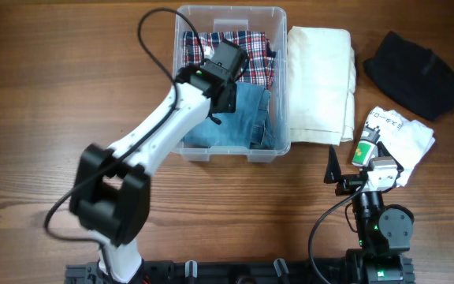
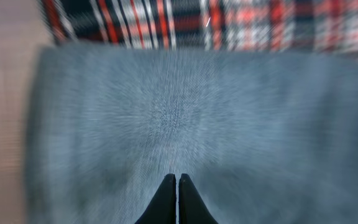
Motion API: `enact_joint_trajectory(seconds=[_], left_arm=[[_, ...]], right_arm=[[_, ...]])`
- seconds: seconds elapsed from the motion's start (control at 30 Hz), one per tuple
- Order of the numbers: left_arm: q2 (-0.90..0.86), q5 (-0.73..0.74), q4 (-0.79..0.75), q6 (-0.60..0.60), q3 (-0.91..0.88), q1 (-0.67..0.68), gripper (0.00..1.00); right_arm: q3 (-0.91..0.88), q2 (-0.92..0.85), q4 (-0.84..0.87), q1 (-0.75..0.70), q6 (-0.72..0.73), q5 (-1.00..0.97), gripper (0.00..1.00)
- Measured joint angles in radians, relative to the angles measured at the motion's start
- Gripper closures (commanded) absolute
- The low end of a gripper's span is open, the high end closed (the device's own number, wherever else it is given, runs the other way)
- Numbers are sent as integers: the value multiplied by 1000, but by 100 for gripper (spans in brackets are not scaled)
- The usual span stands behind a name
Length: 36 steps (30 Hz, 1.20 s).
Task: Pack container
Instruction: 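Lower the jeans into the container's front half and release, then retract the left arm away from the container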
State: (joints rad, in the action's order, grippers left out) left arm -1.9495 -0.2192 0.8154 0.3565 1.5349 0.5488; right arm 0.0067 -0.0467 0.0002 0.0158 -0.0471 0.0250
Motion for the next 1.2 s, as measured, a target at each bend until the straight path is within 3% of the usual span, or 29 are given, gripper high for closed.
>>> enact_joint_trajectory(seconds=[0.3,0.47,0.57,0.6,0.63,0.87,1.2], left_arm=[[-98,-5,-4,-16,23,0,95],[17,-5,0,-27,89,-2,80],[186,-15,-5,-34,129,-30,48],[218,-23,-2,-35,135,-43,11],[285,-50,12,-34,143,-93,0],[311,-100,139,-34,146,-391,0],[311,-106,143,-34,146,-557,0]], right_arm=[[0,0,0,0,0,0,0],[0,0,0,0,0,0,1],[0,0,0,0,0,0,0],[0,0,0,0,0,0,0],[0,0,0,0,0,0,0],[0,0,0,0,0,0,0],[0,0,0,0,0,0,0]])
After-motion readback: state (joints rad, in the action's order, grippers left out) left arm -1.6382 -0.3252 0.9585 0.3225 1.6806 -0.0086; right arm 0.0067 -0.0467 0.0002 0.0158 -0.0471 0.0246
